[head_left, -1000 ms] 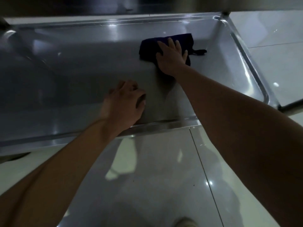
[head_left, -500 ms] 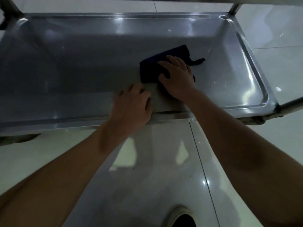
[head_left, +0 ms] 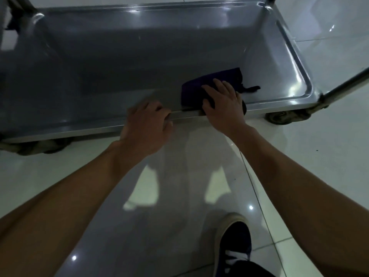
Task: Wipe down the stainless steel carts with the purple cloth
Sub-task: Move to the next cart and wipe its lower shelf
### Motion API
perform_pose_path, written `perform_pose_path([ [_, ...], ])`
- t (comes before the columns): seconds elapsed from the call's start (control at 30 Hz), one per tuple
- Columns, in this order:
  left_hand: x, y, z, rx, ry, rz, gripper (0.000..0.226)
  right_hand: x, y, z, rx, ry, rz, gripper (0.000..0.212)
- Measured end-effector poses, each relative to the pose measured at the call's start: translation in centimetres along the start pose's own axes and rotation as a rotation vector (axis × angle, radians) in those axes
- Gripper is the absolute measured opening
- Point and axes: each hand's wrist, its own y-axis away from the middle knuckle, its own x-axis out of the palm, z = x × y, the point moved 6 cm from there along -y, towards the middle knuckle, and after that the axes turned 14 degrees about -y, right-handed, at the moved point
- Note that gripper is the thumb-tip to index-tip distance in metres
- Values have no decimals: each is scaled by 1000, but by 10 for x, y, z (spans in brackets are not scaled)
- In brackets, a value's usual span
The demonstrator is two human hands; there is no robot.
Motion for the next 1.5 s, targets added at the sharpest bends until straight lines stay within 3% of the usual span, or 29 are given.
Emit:
perform_pose_path([
  [0.27, 0, 41, 90, -88, -95, 114, 32, 63, 20, 93, -61, 124, 55, 51],
  [0.43, 3, 76, 148, -171, -52, 54, 30, 106, 23, 153, -128, 117, 39, 51],
  [0.53, -2, 99, 177, -210, -25, 8, 42, 130, 24, 191, -181, 102, 47, 50],
  [0.73, -2, 125, 228, -295, -29, 48, 36, 161, 36, 247, -302, 176, 58, 54],
  [1.03, -12, 155, 236, -316, 47, -12, 36, 169, 51, 271, -358, 170, 41, 50],
  [1.23, -16, 179, 248, -386, 31, 73, 37, 172, 60, 286, -347, 135, 64, 49],
  [1.4, -45, 226, 267, -520, 92, 124, 40, 176, 87, 314, -305, 27, 216, 51],
  [1.5, -77, 268, 268, -559, 91, 232, 45, 168, 121, 334, -276, -14, 346, 53],
])
